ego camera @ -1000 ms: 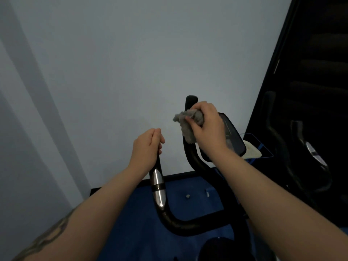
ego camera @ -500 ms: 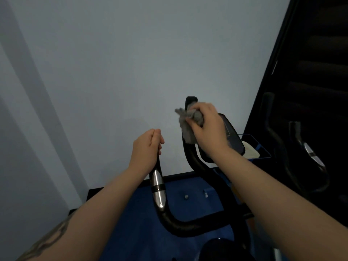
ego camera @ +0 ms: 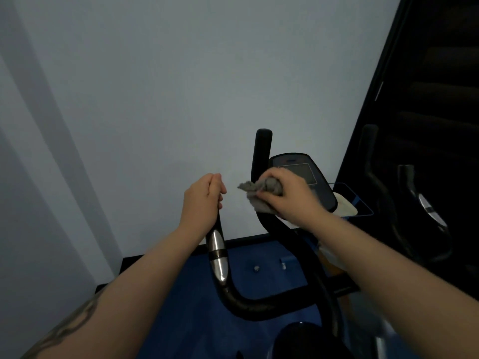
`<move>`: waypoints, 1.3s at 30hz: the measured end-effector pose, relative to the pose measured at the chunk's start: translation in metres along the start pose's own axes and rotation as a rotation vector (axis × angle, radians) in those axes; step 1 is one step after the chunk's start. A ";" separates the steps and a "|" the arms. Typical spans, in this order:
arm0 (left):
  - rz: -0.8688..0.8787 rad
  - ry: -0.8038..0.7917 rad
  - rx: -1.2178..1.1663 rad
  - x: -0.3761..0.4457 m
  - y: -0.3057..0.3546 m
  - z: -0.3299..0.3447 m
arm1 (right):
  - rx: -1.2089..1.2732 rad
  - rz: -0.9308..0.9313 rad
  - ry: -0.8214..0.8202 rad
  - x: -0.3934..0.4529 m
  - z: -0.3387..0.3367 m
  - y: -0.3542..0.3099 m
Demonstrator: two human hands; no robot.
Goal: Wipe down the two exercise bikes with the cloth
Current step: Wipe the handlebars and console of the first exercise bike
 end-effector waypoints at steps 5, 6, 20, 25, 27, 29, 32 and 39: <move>-0.003 0.023 0.020 0.000 -0.002 0.002 | 0.025 0.008 0.012 0.015 -0.021 -0.017; 0.000 0.020 0.024 0.001 -0.002 0.002 | 0.023 0.010 0.057 0.015 -0.011 -0.018; 0.068 -0.020 0.147 0.000 -0.001 0.000 | 0.129 0.089 0.020 -0.015 0.004 -0.007; 0.077 -0.068 0.160 -0.002 -0.003 -0.002 | 0.042 0.196 -0.383 -0.044 -0.028 0.001; 0.070 -0.079 0.168 -0.002 -0.002 -0.002 | 0.020 0.242 -0.486 -0.044 -0.041 0.003; 0.066 -0.091 0.176 -0.002 -0.002 -0.003 | 0.115 0.203 -0.322 -0.036 -0.036 0.002; 0.053 -0.104 0.162 -0.003 -0.001 -0.006 | 0.249 0.171 -0.090 -0.041 -0.008 0.003; 0.110 0.053 0.262 -0.042 0.011 -0.003 | 0.019 0.221 -0.372 -0.099 -0.046 0.015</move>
Point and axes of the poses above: each hand's wrist, its own x-axis towards the middle knuckle, its own z-axis out of the palm, y = z × x, the point moved 2 cm from there along x, towards the middle knuckle, and after that the axes turned 6 degrees about x, right-handed, at the moved point
